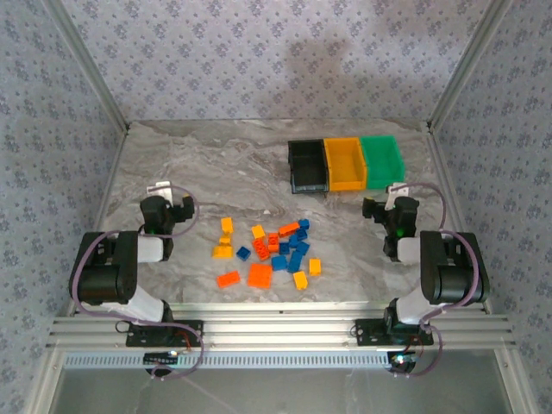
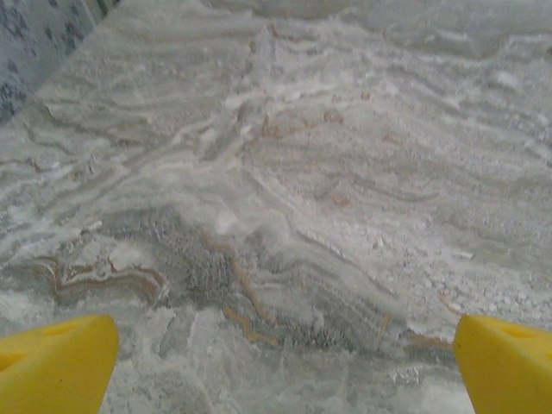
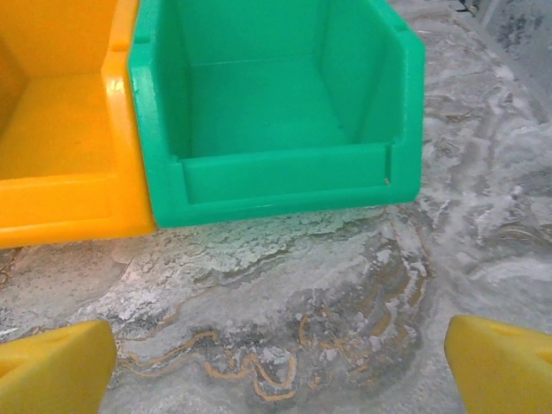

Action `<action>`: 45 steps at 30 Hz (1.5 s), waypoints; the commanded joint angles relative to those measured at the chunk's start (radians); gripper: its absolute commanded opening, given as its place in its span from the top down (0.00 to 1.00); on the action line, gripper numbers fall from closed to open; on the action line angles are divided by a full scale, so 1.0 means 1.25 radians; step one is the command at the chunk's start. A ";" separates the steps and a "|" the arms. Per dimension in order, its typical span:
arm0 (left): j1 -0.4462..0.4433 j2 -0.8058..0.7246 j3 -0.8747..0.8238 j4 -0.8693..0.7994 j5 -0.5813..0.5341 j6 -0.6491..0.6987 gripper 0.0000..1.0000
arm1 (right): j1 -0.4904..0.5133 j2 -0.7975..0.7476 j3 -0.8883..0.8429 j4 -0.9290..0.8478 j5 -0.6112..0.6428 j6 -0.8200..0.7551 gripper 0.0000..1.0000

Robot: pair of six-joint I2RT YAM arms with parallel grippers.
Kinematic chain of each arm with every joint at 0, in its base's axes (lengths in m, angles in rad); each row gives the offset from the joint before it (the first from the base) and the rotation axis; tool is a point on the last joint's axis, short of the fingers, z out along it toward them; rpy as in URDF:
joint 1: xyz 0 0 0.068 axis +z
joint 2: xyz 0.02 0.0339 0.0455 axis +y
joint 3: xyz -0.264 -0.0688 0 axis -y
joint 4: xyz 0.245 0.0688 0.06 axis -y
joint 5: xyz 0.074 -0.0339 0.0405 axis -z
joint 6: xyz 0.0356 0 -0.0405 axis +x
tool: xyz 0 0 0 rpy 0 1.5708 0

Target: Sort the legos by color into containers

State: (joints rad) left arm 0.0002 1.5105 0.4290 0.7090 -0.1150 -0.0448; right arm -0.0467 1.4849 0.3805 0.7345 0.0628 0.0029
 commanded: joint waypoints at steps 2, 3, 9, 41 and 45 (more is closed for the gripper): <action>0.003 -0.107 0.095 -0.180 0.008 0.008 0.00 | 0.021 -0.084 0.108 -0.219 0.098 0.036 0.00; 0.003 -0.132 0.098 -0.192 0.001 0.000 0.00 | 0.029 -0.099 0.119 -0.248 0.124 0.042 0.00; 0.001 -0.284 0.097 -0.177 -0.029 -0.121 0.00 | 0.097 -0.154 0.239 -0.447 0.449 0.164 0.00; -0.202 -0.345 0.241 -0.687 0.206 -0.639 0.01 | 0.238 0.386 0.920 -0.872 -0.091 0.300 0.24; -0.215 -0.371 0.225 -0.703 0.208 -0.643 0.00 | 0.261 0.461 0.995 -0.930 -0.038 0.328 0.33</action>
State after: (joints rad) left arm -0.2588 1.0824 0.7231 -0.1345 0.1276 -0.8612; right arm 0.2687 2.0174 1.5661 -0.3317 -0.0303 0.3973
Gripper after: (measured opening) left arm 0.993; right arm 0.683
